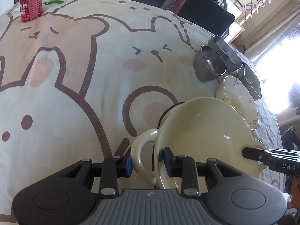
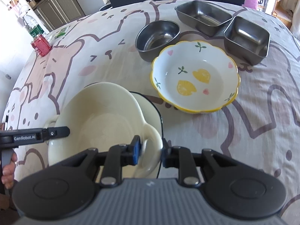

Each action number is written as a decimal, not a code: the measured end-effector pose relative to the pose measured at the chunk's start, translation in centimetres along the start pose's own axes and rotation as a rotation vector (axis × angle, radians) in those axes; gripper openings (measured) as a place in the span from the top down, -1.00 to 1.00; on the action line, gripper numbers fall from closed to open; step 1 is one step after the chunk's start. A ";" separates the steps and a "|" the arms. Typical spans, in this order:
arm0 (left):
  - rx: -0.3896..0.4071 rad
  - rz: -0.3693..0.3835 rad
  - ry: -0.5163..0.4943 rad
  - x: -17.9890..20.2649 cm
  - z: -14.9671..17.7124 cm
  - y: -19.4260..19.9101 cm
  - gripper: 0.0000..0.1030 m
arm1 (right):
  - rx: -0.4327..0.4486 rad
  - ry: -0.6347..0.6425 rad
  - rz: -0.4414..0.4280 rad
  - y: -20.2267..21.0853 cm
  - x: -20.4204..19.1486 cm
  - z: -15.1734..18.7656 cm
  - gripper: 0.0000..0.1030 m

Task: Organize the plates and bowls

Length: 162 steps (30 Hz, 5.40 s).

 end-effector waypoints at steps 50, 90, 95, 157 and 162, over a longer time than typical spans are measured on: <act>0.167 0.002 -0.229 4.7 -1.9 5.3 -0.91 | 0.122 0.057 -0.060 2.9 0.2 0.7 -0.66; -0.039 -0.008 -0.277 16.0 -10.1 -10.3 0.39 | 0.117 -0.163 0.068 -2.3 13.3 -7.0 0.47; -0.059 -0.004 -0.272 16.3 -10.2 -11.4 0.61 | 0.079 -0.176 0.066 -3.9 13.3 -7.3 0.73; 0.178 0.015 -0.227 6.3 -1.1 5.4 0.84 | 0.199 0.025 -0.114 5.0 -1.0 -1.0 0.80; 0.126 0.000 -0.222 5.2 0.1 4.1 0.81 | 0.145 0.051 -0.095 3.5 -2.0 -0.1 0.80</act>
Point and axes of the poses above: each gripper's, at about its wrist camera, not at the fingertips, and y roughly against the way its jaws point, x to its right, z to its underside, the point moved 3 cm from there along -y, roughly the way its jaws point, and after that the axes turned 1 degree about -x, right-handed, at the moved point
